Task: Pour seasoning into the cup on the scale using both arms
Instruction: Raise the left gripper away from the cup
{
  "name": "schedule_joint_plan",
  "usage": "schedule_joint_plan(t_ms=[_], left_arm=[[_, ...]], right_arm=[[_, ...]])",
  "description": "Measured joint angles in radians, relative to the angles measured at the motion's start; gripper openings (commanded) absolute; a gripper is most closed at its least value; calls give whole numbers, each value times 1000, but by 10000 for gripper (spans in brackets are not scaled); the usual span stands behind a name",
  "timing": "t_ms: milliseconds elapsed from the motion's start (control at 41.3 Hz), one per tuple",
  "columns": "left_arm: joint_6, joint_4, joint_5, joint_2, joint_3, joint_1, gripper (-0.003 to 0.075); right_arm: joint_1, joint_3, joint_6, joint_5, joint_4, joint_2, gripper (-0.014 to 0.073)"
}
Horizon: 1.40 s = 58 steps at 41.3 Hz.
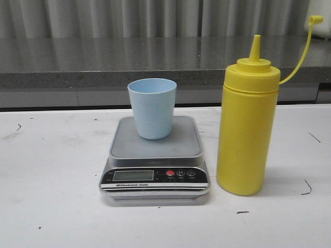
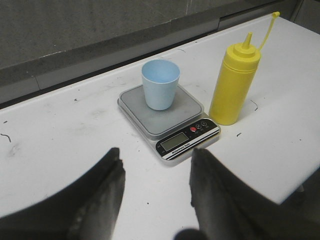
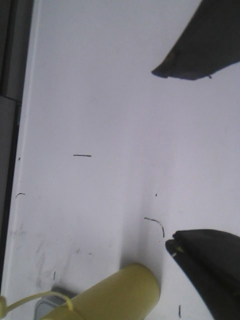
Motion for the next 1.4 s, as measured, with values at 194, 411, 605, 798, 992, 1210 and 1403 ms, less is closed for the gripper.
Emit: schedule_joint_plan(t_ms=[194,411,605,798,992,1210,1403], left_arm=[[-2,0,0,0,0,0,316],[-2,0,0,0,0,0,316],[-2,0,0,0,0,0,316],[-2,0,0,0,0,0,316],[-2,0,0,0,0,0,316],[-2,0,0,0,0,0,316],[-2,0,0,0,0,0,316]], right_arm=[[51,0,-56,-18,69,14,625],[226,0,-148,7,81,47,627],[299,0,-164,19,99,52,627],[304,0,-167,-18,140,52,627],[304,14,-177,-92,161,61,627],[316,166,-181,-303,231,108,624],[405,305,-181,-507,284,174,624]])
